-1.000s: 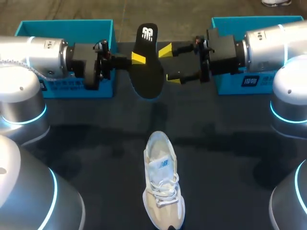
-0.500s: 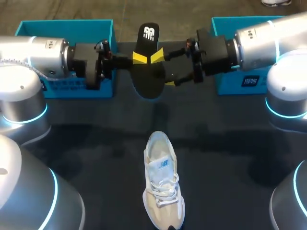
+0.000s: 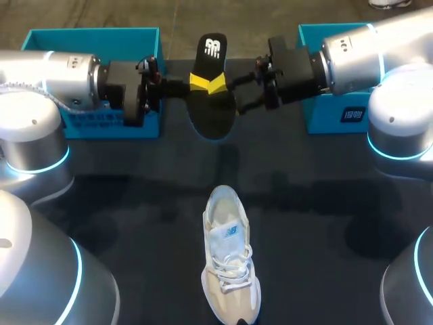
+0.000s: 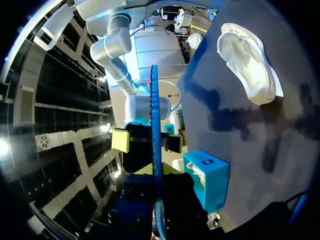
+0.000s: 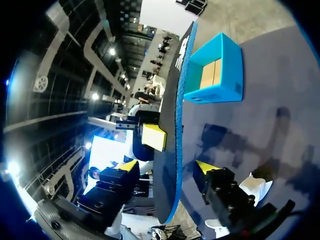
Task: Take the shoe out of the shoebox, open the shoe tongue, remove and reinsert the insole, then place the shoe into the shoebox
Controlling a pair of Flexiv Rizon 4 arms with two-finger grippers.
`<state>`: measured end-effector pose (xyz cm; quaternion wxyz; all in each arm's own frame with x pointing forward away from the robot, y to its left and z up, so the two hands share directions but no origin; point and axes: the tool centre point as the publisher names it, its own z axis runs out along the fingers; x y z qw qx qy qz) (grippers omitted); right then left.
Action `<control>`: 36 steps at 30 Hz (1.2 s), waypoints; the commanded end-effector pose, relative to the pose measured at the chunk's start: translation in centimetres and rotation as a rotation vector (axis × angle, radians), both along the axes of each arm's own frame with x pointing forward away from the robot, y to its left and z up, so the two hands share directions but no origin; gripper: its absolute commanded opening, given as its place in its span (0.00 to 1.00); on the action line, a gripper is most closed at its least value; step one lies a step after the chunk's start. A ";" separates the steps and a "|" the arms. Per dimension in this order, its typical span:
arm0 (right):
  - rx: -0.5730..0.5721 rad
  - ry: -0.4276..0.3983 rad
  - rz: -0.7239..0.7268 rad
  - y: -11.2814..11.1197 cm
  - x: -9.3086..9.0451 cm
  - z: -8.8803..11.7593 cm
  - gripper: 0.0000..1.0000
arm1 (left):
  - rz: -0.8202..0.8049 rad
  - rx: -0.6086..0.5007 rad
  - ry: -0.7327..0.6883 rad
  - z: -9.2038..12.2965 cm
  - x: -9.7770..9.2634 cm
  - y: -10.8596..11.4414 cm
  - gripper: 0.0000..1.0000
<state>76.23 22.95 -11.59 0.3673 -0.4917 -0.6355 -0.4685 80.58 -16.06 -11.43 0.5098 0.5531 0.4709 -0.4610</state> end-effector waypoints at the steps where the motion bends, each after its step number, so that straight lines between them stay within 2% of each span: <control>1: 0.004 -0.003 -0.018 -0.2 -0.4 -0.1 0.58 | 0.003 -0.004 -0.002 -0.1 -0.3 0.0 0.00; 8: 0.002 -0.003 -0.015 0.1 -0.7 -0.2 0.42 | 0.025 -0.014 -0.012 -0.1 -0.5 0.3 0.00; 16: 0.001 0.014 -0.015 0.4 -0.8 -0.4 0.44 | 0.022 -0.019 -0.022 0.1 -1.1 0.1 0.00; 21: 0.000 0.014 -0.009 0.6 -0.9 -0.4 0.37 | 0.025 -0.019 -0.030 0.1 -1.3 0.0 0.00; 30: 0.004 0.020 -0.014 0.4 -1.4 -0.7 0.36 | 0.029 -0.019 -0.037 0.1 -1.4 -0.3 0.00; 36: 0.005 0.025 -0.019 0.0 -1.7 -0.9 0.31 | 0.027 -0.017 -0.039 0.2 -1.4 -0.5 0.00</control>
